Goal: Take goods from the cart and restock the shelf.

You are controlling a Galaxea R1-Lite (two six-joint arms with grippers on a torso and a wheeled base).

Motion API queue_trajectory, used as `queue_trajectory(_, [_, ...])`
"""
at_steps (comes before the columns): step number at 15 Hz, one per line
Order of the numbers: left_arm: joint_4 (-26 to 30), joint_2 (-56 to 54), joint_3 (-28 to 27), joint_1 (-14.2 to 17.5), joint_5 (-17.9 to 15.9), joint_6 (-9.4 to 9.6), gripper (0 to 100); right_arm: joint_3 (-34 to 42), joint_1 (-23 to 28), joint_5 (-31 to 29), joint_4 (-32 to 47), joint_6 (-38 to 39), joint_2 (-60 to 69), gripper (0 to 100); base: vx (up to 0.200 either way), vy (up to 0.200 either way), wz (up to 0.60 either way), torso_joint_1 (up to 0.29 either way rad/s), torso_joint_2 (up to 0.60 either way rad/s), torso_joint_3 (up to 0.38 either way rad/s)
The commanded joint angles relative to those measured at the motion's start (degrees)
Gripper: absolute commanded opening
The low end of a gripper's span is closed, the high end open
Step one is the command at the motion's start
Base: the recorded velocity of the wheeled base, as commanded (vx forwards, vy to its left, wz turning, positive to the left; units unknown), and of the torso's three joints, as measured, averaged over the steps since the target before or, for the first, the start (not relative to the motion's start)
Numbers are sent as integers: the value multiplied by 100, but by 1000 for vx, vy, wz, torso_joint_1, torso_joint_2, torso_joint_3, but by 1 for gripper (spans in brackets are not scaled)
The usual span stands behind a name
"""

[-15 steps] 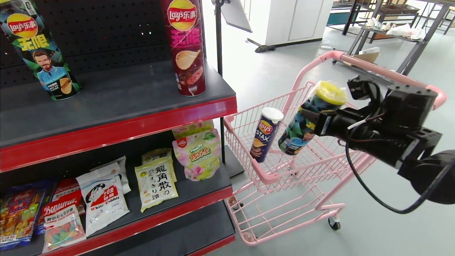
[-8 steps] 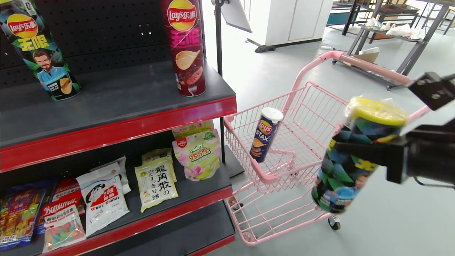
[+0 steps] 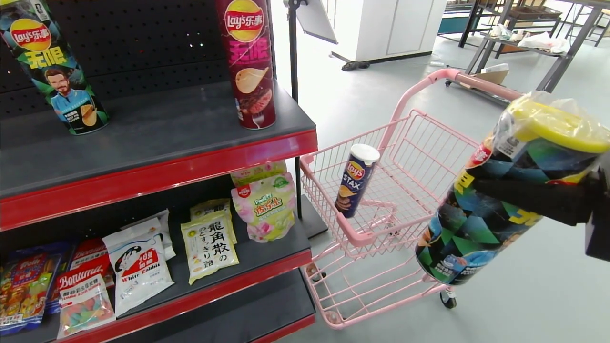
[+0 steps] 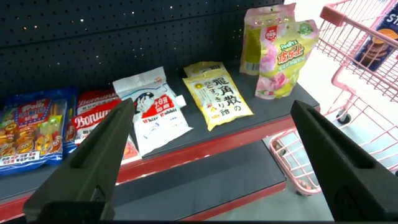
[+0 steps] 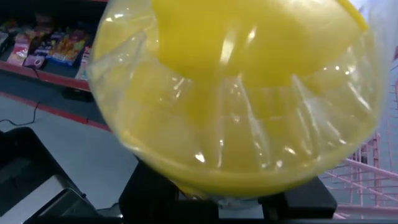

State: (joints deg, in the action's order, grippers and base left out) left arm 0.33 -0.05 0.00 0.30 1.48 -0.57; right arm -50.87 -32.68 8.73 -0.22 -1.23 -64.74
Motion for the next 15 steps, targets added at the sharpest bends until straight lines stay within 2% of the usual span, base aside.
queue_trajectory(1, [2,5,0,5,2,-4,100,-169,-19,-3,-48,-53,-320,0,0,0,0,0,0,0])
queue_trajectory(6, [2,5,0,5,2,-4,100,-186,-54,32,-48,-70,-355,0,0,0,0,14,-48,-33])
queue_trajectory(8, [2,5,0,5,2,-4,100,-336,-203,32,-48,-70,-399,0,0,0,0,107,-398,-276])
queue_trajectory(15, [2,5,0,5,-7,-4,100,-494,-203,32,-48,-264,-583,0,0,0,0,178,-549,-364])
